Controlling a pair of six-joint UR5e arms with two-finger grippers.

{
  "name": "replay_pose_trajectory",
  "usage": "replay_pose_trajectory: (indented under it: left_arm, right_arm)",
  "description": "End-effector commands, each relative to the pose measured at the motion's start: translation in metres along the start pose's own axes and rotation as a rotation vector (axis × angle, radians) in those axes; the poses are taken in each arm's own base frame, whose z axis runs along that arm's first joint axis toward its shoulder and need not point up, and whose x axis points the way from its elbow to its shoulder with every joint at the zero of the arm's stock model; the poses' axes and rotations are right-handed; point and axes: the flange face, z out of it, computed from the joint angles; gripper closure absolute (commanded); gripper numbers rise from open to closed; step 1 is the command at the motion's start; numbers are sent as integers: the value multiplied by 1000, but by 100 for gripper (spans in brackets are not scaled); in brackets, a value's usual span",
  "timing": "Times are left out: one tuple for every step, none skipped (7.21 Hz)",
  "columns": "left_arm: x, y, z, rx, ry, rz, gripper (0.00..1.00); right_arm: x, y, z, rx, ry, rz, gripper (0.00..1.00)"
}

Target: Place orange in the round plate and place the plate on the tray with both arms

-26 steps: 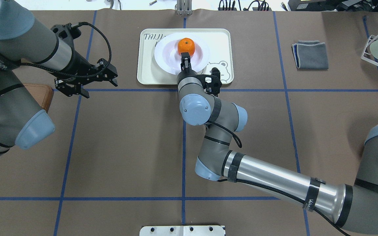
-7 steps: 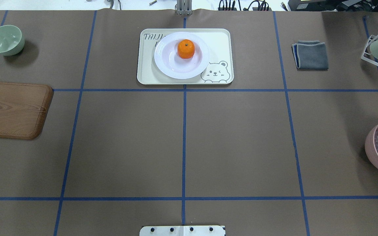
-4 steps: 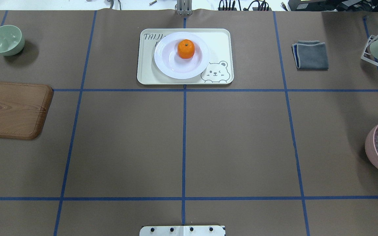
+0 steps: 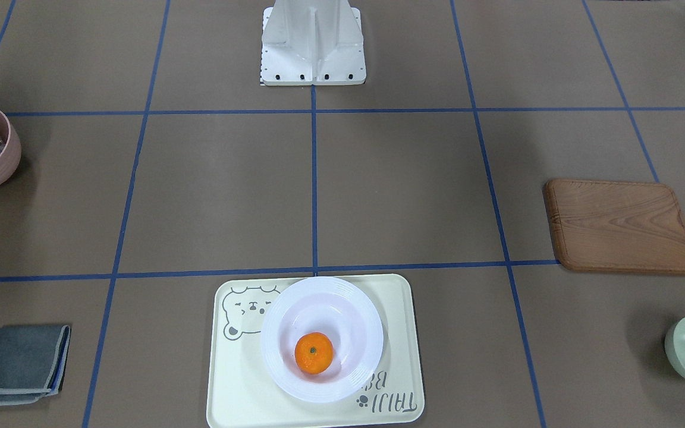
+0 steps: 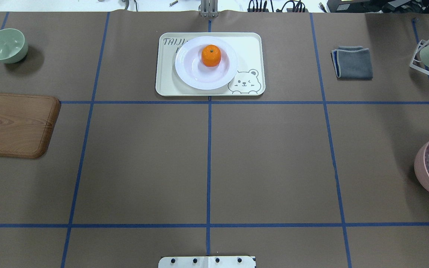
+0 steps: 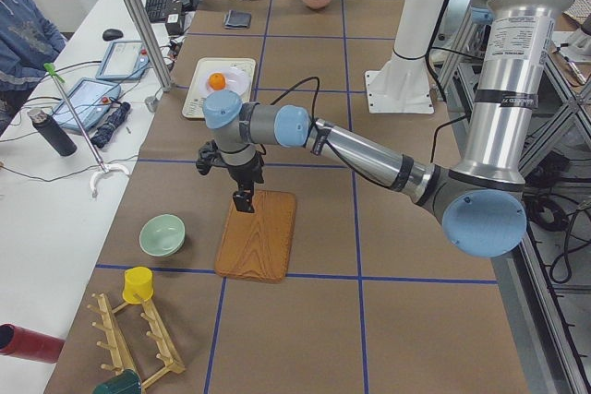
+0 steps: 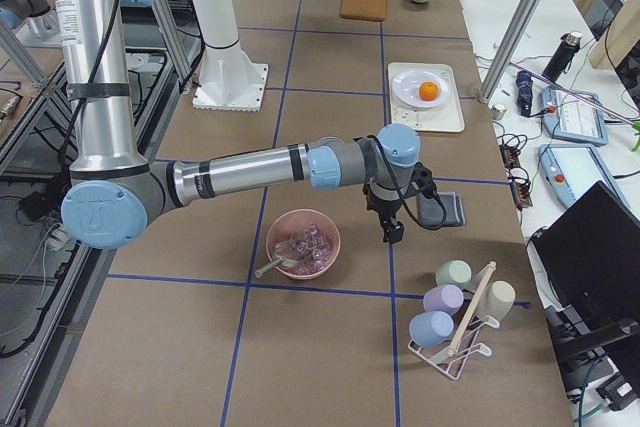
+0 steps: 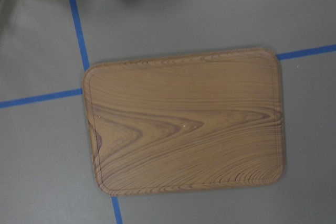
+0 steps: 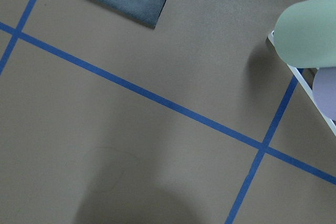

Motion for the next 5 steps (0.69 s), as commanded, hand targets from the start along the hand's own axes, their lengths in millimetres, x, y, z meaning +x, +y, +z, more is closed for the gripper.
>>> replay_pose_trajectory:
  left_arm:
    - [-30, 56, -8, 37, 41, -60, 2]
    - [-40, 61, -12, 48, 58, -86, 2]
    - [-52, 69, -13, 54, 63, -112, 2]
    - [-59, 75, -17, 80, 63, -114, 2]
    - [-61, 65, -15, 124, 54, -71, 2]
  right_arm:
    - [-6, 1, -9, 14, -2, -5, 0]
    - [-9, 0, -19, 32, 4, -10, 0]
    - [-7, -1, -15, 25, 5, 4, 0]
    - [-6, 2, -13, 22, -1, 24, 0]
    - [-5, 5, -13, 20, 1, 27, 0]
